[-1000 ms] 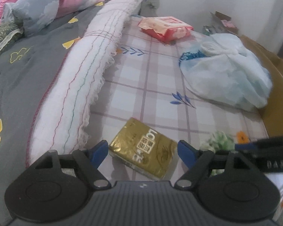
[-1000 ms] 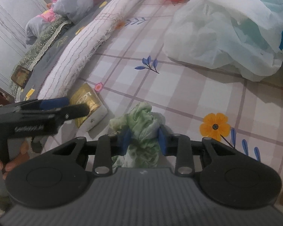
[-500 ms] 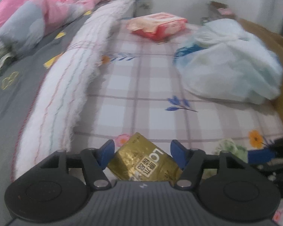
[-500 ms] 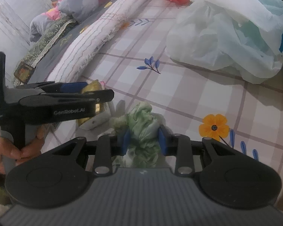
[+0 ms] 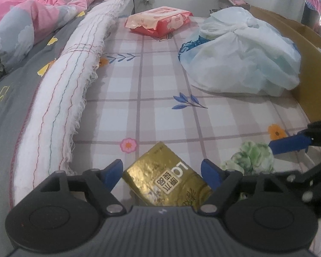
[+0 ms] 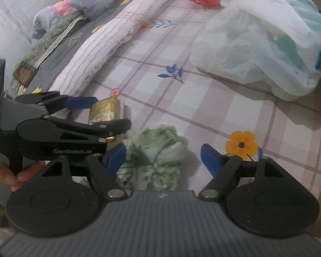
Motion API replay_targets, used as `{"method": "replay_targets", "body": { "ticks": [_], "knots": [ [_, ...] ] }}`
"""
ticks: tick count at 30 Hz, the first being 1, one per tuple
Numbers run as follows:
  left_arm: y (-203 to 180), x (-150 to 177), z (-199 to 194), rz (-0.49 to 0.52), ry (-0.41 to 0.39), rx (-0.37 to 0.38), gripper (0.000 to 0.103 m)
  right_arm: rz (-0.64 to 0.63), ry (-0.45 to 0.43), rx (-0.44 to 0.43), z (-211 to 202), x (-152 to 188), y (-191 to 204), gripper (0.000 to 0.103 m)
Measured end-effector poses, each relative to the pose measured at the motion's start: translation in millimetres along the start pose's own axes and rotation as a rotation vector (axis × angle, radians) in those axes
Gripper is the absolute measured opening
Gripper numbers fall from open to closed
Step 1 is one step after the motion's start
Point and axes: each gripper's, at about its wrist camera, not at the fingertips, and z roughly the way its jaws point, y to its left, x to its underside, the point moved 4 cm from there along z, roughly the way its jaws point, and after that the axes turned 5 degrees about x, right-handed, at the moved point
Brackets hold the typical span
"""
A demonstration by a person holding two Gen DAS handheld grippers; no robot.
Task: Organize soft objects
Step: 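Grasp the gold packet with the left gripper while the right gripper holds the scrunchie, then carry the gold packet and scrunchie over the box with both grippers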
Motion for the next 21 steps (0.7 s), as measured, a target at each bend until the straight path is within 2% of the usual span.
{"method": "replay_targets", "body": {
  "ticks": [12,18,21],
  "knots": [
    [1,5,0,0.023,-0.002,-0.012,0.077,-0.138,0.027,0.063,8,4,18,0.08],
    [5,6,-3,0.004,-0.012,0.013,0.073,-0.219,0.037,0.09,9,7,29,0.072],
    [5,9,-5,0.009,-0.019,0.034,0.072,-0.216,0.037,0.083,7,7,28,0.061]
  ]
}}
